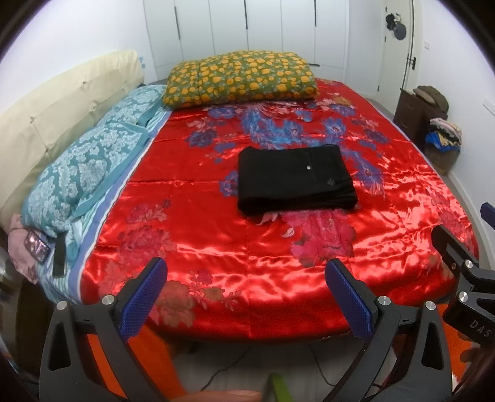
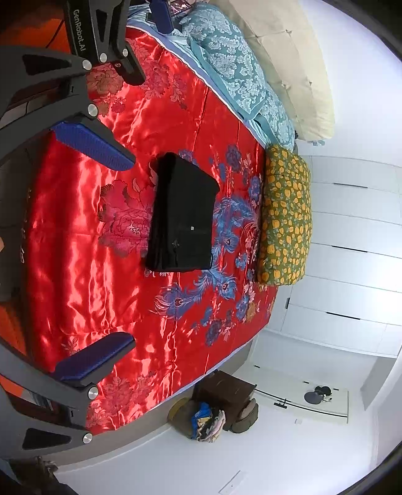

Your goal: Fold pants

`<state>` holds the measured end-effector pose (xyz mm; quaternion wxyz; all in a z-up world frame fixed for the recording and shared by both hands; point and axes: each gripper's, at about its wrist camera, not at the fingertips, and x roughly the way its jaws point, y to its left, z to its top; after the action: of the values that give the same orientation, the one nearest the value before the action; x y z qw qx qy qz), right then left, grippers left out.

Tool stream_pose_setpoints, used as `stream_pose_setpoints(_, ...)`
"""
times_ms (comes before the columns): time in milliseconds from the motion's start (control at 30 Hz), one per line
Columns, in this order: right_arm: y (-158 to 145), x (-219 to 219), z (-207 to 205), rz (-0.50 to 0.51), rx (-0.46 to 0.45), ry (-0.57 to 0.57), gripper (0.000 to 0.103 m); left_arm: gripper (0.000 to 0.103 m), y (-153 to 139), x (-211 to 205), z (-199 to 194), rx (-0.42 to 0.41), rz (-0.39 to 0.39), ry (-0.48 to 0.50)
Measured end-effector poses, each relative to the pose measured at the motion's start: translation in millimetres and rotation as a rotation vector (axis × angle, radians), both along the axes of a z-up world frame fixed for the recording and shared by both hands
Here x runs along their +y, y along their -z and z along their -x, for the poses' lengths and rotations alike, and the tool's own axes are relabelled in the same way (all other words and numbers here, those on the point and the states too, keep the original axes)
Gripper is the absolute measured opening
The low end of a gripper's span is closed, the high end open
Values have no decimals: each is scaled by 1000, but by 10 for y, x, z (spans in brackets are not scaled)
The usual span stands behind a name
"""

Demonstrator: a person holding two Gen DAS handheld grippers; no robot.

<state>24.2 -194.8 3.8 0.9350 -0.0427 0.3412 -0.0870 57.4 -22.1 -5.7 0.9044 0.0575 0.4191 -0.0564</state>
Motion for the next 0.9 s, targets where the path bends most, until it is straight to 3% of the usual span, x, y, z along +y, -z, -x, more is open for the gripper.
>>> stream_pose_setpoints(900, 72, -29, -44, -3, 17, -4, 103, 102, 58, -21, -59, 13, -17, 2)
